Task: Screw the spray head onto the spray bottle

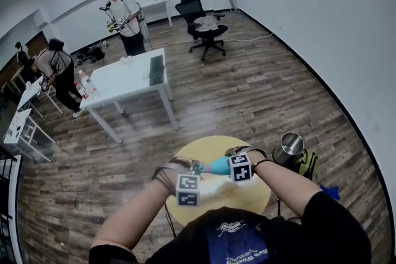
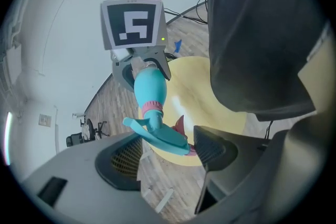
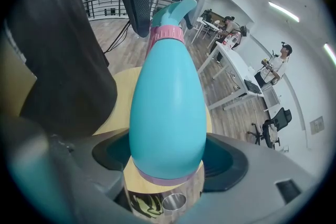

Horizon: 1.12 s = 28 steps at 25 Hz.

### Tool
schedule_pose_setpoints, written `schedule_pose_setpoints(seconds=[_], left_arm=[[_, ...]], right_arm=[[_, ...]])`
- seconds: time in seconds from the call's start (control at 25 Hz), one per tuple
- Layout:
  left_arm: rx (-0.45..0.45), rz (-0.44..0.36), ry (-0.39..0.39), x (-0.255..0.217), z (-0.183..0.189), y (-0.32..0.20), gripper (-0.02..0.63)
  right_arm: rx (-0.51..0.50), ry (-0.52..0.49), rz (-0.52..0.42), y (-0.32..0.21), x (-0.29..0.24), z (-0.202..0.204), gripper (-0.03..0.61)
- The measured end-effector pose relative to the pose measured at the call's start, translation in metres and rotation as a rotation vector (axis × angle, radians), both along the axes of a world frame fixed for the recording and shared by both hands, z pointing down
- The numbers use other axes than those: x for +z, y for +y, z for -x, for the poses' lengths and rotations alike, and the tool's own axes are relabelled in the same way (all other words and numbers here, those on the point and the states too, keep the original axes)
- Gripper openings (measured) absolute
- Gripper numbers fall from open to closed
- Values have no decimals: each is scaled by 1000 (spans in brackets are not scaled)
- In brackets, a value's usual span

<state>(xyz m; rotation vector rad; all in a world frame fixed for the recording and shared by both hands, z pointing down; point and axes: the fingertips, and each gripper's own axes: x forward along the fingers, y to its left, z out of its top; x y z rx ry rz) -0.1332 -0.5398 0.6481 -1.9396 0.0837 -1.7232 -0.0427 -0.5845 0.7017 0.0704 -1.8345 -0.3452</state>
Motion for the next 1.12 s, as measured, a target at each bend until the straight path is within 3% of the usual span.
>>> schedule_pose_setpoints(seconds=[0.12, 0.44, 0.64, 0.8, 0.96, 1.04, 1.12], left_arm=[[-58, 34, 77, -4, -2, -1, 339], [-265, 62, 410, -34, 3, -12, 336], [-463, 110, 765, -59, 16, -18, 336], [-648, 210, 1126, -77, 41, -23, 324], [-830, 326, 1479, -90, 72, -27, 296], [-882, 344, 1584, -91, 87, -28, 281], [-907, 342, 1618, -90, 95, -28, 279]], right_arm=[[8, -20, 10, 1, 0, 0, 425], [39, -69, 43, 5, 1, -1, 425], [88, -131, 56, 4, -4, -7, 425], [181, -281, 95, -4, -17, -6, 425], [289, -512, 151, -13, -42, 2, 425], [346, -660, 188, -18, -59, 6, 425], [412, -821, 235, -26, -78, 8, 426]])
